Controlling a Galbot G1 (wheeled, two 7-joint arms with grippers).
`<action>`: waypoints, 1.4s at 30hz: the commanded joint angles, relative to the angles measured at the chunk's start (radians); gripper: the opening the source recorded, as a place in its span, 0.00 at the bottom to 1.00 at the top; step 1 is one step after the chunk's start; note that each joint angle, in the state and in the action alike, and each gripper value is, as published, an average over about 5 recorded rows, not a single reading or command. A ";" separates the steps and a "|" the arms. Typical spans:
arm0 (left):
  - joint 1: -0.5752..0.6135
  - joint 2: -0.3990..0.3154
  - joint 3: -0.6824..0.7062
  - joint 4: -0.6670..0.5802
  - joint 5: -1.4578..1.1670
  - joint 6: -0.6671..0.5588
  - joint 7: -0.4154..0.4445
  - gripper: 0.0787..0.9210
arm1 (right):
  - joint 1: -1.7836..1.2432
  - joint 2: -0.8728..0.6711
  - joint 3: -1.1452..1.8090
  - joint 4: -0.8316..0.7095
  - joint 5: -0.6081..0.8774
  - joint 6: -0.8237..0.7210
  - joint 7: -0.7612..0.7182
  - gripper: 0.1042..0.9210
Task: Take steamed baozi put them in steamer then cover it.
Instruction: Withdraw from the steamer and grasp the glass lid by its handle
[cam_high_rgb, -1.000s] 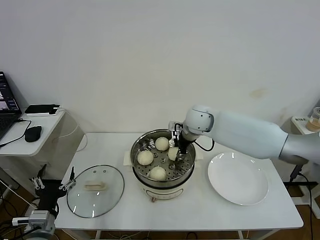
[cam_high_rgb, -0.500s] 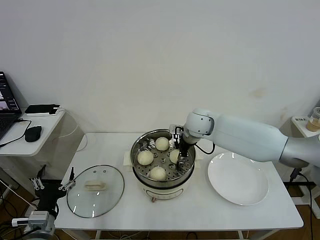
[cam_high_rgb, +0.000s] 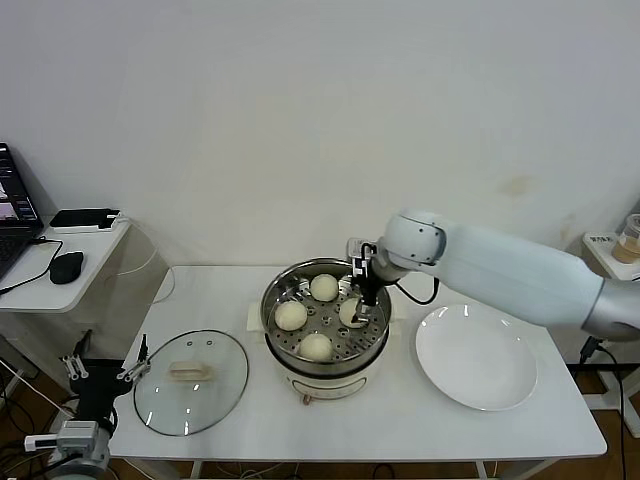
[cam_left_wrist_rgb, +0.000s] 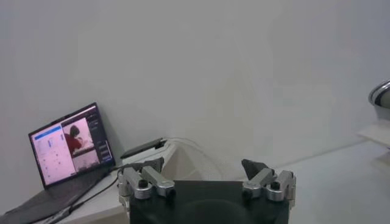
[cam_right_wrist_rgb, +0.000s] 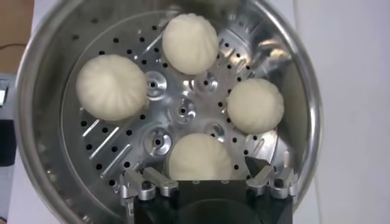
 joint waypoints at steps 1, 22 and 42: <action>-0.004 -0.002 0.011 0.000 0.003 0.001 0.001 0.88 | -0.251 -0.199 0.297 0.230 -0.021 0.056 0.289 0.88; -0.029 -0.004 0.094 0.128 0.313 -0.051 -0.021 0.88 | -1.688 0.351 1.872 0.420 -0.315 0.927 0.496 0.88; -0.050 0.122 0.107 0.389 1.426 -0.279 -0.059 0.88 | -1.898 0.494 2.104 0.360 -0.234 0.936 0.606 0.88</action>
